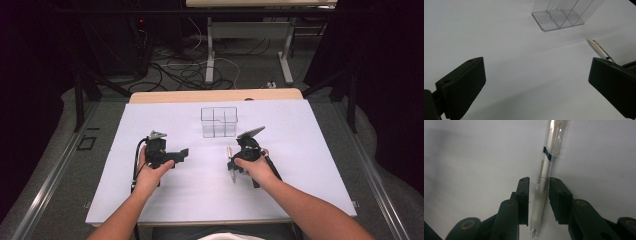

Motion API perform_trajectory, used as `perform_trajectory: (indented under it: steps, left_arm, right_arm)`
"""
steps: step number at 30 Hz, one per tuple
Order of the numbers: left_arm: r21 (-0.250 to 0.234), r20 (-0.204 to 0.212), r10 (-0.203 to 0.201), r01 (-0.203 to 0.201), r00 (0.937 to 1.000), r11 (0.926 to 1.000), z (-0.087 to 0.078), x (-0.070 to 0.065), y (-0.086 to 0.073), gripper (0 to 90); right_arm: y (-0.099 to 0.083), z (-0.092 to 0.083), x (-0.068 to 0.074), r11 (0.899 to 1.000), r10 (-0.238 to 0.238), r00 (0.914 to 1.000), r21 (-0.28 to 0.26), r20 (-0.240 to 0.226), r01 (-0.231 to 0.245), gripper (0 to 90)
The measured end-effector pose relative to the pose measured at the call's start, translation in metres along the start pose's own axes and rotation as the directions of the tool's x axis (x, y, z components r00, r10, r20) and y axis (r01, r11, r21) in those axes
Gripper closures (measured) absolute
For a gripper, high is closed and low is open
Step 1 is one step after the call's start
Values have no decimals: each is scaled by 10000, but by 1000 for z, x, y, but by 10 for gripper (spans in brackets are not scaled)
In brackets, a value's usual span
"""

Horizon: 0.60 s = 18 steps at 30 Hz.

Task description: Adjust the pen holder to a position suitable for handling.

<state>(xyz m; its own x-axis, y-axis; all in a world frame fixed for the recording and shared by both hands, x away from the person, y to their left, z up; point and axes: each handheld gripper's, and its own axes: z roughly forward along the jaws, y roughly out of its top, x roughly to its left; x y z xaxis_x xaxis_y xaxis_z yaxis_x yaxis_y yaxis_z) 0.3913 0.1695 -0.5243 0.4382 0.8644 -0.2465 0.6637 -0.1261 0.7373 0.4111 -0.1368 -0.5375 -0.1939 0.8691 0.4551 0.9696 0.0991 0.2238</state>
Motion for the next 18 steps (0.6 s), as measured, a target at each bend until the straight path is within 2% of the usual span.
perform_trajectory:
  steps: [3, 6, 12, 18]
  left_arm:
    - [12, -5, 12, -12, 10000, 10000, 0, 0, 0, 12]
    - [17, -11, 10, -10, 10000, 10000, 0, 0, 0, 12]
    - [9, -21, 21, -21, 10000, 10000, 1, 0, 0, 12]
    - [32, -40, 15, -15, 10000, 10000, 1, 0, 0, 12]
  right_arm:
    - [1, 0, -1, 9996, 294, 9995, 28, -134, -294, 713]
    - [1, 0, -1, 9994, 354, 9993, -36, -150, -354, 719]
    - [0, 0, -3, 9998, 220, 9997, 15, 100, -220, 771]
    - [0, 1, -4, 9996, 271, 9996, 3, 84, -271, 791]
